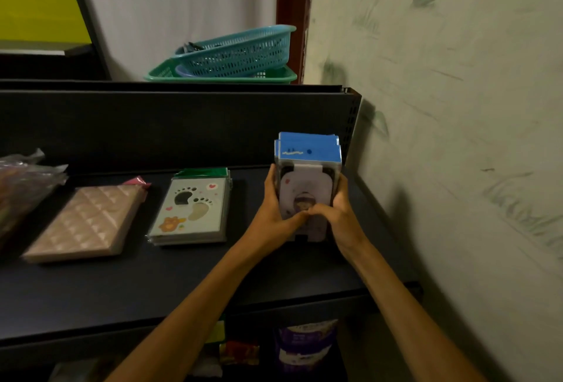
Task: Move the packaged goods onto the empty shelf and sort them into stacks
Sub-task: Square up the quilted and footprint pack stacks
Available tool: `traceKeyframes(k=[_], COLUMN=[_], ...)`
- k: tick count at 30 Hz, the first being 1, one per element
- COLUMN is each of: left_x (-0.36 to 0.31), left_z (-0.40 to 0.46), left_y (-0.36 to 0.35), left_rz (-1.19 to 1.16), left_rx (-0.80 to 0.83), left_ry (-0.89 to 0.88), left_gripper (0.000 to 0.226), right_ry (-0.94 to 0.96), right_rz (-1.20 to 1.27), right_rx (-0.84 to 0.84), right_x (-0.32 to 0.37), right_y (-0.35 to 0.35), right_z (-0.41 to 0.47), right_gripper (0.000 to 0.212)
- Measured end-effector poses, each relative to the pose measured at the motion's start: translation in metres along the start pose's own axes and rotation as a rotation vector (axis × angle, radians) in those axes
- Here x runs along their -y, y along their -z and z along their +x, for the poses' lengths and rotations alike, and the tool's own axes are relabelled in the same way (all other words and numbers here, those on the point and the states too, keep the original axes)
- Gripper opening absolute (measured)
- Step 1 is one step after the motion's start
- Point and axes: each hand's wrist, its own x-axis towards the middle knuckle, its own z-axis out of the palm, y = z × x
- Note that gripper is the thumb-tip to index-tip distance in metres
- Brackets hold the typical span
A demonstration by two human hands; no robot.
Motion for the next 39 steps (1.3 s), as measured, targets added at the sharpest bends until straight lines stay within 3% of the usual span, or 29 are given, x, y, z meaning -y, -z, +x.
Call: traceKeyframes(k=[7, 23, 36, 39], left_x=[0.002, 0.006, 0.004, -0.001], left_z=[0.000, 0.004, 0.004, 0.008], left_y=[-0.001, -0.005, 0.001, 0.004], left_rz=[0.019, 0.100, 0.247, 0.410], left_rx=[-0.019, -0.022, -0.012, -0.049], left_ry=[-0.073, -0.135, -0.073, 0.001], left_gripper=[0.095, 0.085, 0.077, 0.068], right_ry=[0.067, 0.025, -0.032, -0.140], right_rz=[-0.034, -0.196, -0.420, -0.402], right_rx=[0.021, 0.068, 0.088, 0.071], right_x=[0.006, -0.002, -0.004, 0.001], right_y=[0.000, 0.012, 0.020, 0.021], right_z=[0.000, 0.001, -0.001, 0.003], right_gripper=[0.066, 0.065, 0.040, 0.040])
